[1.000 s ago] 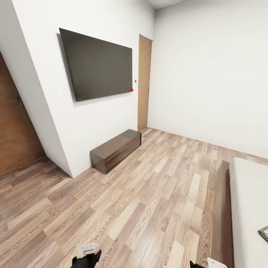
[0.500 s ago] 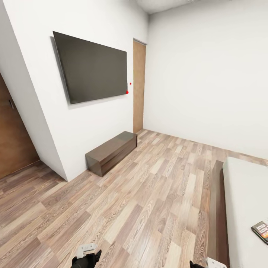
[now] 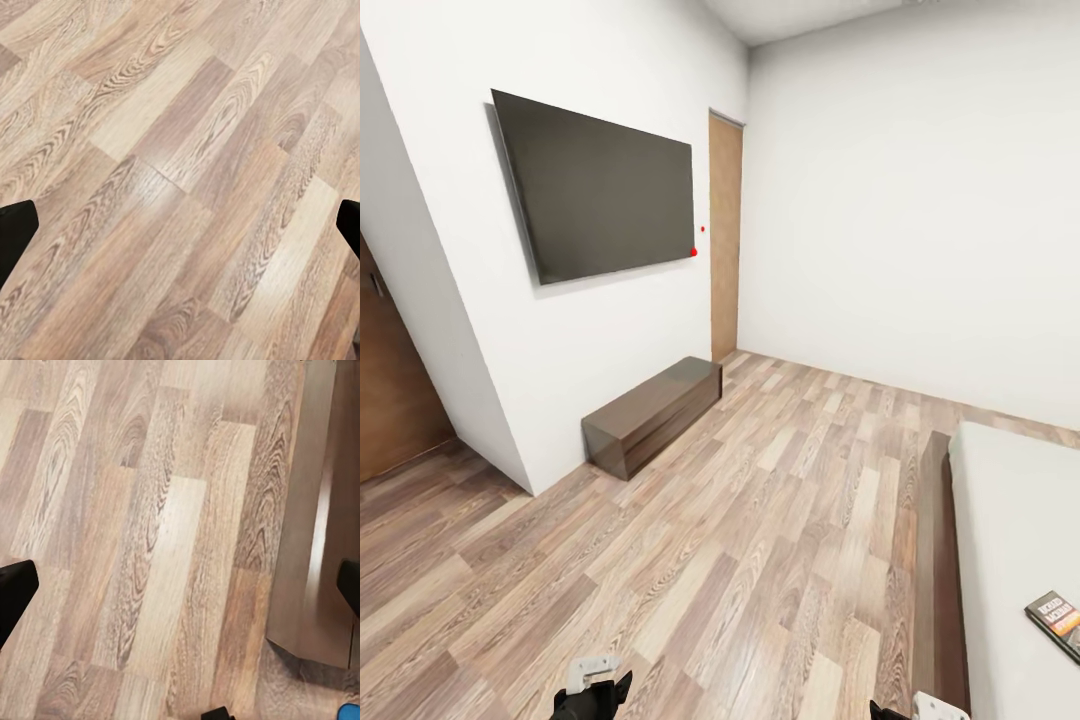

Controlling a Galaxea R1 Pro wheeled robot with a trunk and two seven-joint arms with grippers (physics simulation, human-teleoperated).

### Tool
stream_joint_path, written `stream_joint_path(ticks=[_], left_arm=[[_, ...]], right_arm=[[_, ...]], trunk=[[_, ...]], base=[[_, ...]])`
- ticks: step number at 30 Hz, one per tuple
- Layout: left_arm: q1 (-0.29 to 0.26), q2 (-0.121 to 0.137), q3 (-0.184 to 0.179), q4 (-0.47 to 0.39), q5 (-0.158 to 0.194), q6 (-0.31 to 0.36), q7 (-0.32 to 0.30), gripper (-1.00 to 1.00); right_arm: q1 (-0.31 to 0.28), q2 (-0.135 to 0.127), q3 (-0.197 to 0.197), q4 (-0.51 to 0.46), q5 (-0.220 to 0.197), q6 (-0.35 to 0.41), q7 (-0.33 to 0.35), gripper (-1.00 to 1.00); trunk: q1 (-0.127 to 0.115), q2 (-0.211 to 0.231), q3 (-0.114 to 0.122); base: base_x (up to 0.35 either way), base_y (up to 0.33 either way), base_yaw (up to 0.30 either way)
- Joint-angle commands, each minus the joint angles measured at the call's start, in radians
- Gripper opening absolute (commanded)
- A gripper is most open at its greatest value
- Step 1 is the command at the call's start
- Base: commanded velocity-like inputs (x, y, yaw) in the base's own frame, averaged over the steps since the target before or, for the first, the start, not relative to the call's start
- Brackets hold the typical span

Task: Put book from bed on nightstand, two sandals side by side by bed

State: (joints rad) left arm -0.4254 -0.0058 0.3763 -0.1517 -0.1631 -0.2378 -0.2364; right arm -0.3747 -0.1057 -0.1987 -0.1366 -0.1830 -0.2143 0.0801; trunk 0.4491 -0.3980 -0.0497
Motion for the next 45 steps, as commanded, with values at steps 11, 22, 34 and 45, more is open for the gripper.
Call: stream_joint_path(ticks=[11,22,34,45], left_arm=[[-0.001,0.000,0.010,0.000,-0.010,-0.002,-0.003,1.00],[-0.001,0.000,0.010,0.000,-0.010,-0.002,-0.003,1.00],[-0.001,0.001,0.010,0.000,-0.010,-0.002,-0.003,1.00],[-0.001,0.004,0.010,0.000,-0.010,-0.003,-0.003,1.00]], right_arm=[[-0.001,0.000,-0.005,0.002,-0.018,-0.003,0.008,1.00],[-0.001,0.000,-0.005,0.002,-0.020,-0.004,0.008,1.00],[-0.001,-0.002,-0.009,0.000,-0.022,-0.003,0.009,1.00],[-0.001,-0.002,-0.006,0.000,-0.019,-0.003,0.009,1.00]], trunk=[[0.001,-0.002,-0.002],[0.001,-0.002,-0.002],[0.001,-0.002,-0.002],[0.001,-0.002,-0.002]], base=[[0.283,0.000,-0.002],[0.328,-0.011,0.000],[0.329,-0.078,0.000],[0.329,-0.054,0.000]])
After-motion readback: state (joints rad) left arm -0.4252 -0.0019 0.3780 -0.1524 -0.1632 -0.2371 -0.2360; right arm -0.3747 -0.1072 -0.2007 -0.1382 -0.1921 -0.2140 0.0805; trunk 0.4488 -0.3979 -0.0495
